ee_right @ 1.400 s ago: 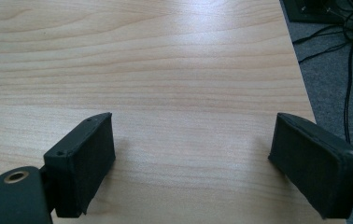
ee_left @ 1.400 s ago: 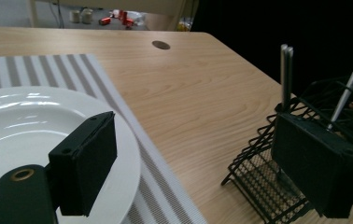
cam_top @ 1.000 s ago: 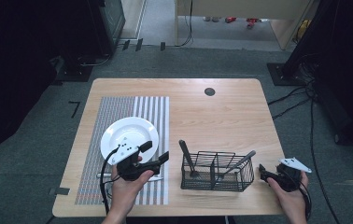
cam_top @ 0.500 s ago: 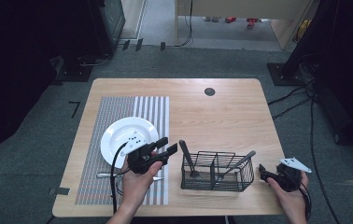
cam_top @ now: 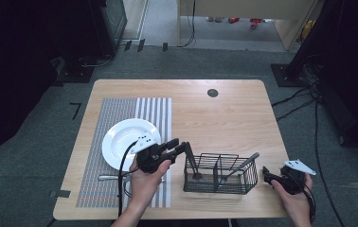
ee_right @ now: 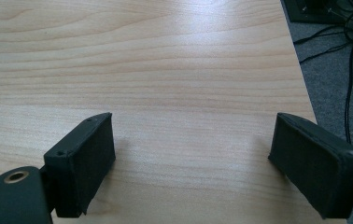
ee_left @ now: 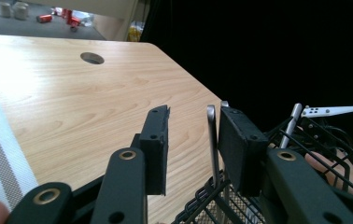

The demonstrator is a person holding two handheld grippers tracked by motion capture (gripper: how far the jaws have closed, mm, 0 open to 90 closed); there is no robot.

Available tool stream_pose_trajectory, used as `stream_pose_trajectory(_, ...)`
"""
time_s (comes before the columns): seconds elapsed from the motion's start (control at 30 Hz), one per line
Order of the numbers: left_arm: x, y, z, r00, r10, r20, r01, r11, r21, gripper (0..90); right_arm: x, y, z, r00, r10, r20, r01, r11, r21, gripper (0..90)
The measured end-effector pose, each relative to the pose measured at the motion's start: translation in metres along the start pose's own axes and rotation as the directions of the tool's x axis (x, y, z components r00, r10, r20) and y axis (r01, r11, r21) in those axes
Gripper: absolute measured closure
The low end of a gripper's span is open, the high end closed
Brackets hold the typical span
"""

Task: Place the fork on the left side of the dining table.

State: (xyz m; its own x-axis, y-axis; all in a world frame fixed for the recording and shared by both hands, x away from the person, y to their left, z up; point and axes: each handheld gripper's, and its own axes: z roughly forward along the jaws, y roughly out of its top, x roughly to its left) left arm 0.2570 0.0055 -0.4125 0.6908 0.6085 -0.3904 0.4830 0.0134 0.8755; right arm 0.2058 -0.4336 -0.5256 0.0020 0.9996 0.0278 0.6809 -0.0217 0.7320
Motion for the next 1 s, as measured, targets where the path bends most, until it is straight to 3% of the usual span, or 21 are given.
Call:
stream_pose_trajectory(0.2,0.001,-0.001,0.003,0.9979,-0.023,0.061,0.023,0.9997,0.006,78.4,0.0,0.0,0.0,1.0,0.0,0.0,0.0,1.0,0.0,13.8)
stream_pose_trajectory(0.23,-0.001,-0.001,0.004,0.9976,-0.02,0.067,0.02,0.9998,0.005,85.3,0.0,0.0,0.0,1.0,0.001,0.001,-0.001,1.0,0.001,13.8)
stream_pose_trajectory(0.4,-0.007,0.0,0.0,0.9943,-0.015,0.105,0.017,0.9997,-0.019,87.9,0.0,0.0,0.0,1.0,0.0,0.0,0.0,1.0,0.0,13.8)
stream_pose_trajectory(0.57,-0.019,0.007,-0.008,0.9959,0.048,0.077,-0.044,0.9975,-0.056,88.8,0.0,0.0,0.0,1.0,-0.001,0.0,0.001,1.0,0.0,13.8)
stream_pose_trajectory(0.77,-0.026,0.014,-0.014,0.9944,0.096,0.045,-0.092,0.9925,-0.08,88.9,0.0,0.0,0.0,1.0,-0.001,-0.001,0.001,1.0,0.0,13.8)
stream_pose_trajectory(1.0,-0.028,0.025,-0.024,0.9938,0.099,0.05,-0.092,0.9876,-0.127,89.1,0.0,0.0,0.0,1.0,0.0,0.0,0.0,1.0,0.001,13.8)
